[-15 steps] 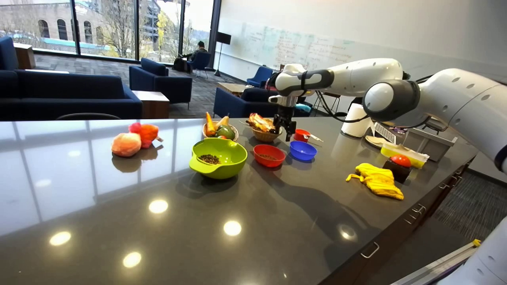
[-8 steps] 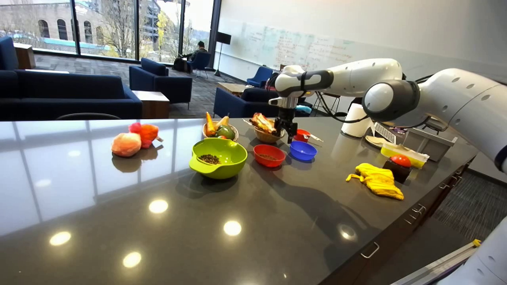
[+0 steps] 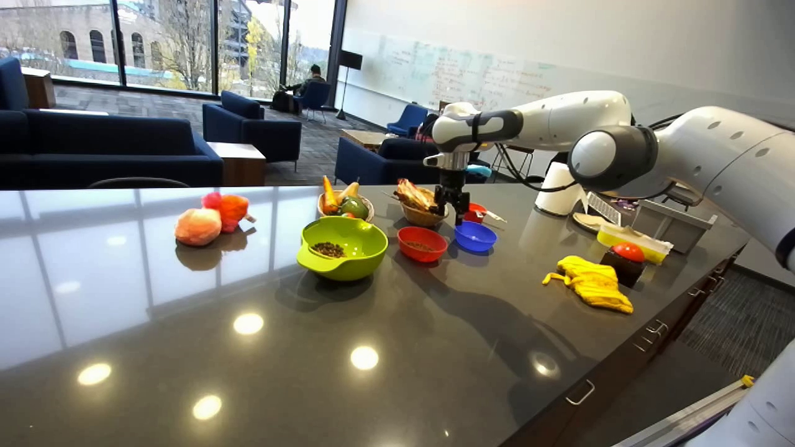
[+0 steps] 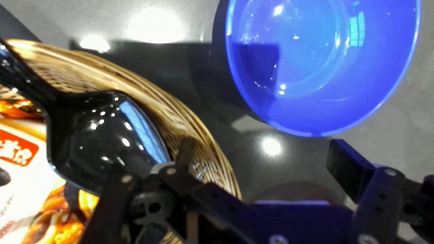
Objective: Remove the spoon in the yellow basket and use it to stir the content in the orange bowl
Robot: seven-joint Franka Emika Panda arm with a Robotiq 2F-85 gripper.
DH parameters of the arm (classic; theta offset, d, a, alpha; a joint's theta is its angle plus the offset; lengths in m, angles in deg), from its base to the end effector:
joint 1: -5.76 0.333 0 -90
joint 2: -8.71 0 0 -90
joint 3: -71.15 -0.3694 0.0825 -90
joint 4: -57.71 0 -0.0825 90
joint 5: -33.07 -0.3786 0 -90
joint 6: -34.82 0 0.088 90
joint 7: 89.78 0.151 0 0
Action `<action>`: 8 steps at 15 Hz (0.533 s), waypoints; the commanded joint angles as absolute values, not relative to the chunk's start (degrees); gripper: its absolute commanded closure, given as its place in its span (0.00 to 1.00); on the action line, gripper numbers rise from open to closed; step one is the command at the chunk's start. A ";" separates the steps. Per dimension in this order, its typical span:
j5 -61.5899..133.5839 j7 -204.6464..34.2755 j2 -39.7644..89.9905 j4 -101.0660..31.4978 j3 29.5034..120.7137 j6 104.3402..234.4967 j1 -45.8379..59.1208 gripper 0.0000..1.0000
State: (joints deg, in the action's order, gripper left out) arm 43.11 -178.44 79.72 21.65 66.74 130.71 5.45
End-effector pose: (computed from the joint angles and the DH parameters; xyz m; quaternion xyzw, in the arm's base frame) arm 0.8202 0.0027 0.1792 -0.6894 -0.7163 0.1036 0.0305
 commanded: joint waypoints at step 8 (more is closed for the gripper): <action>44.08 -169.64 75.28 16.94 70.34 128.39 6.54 0.00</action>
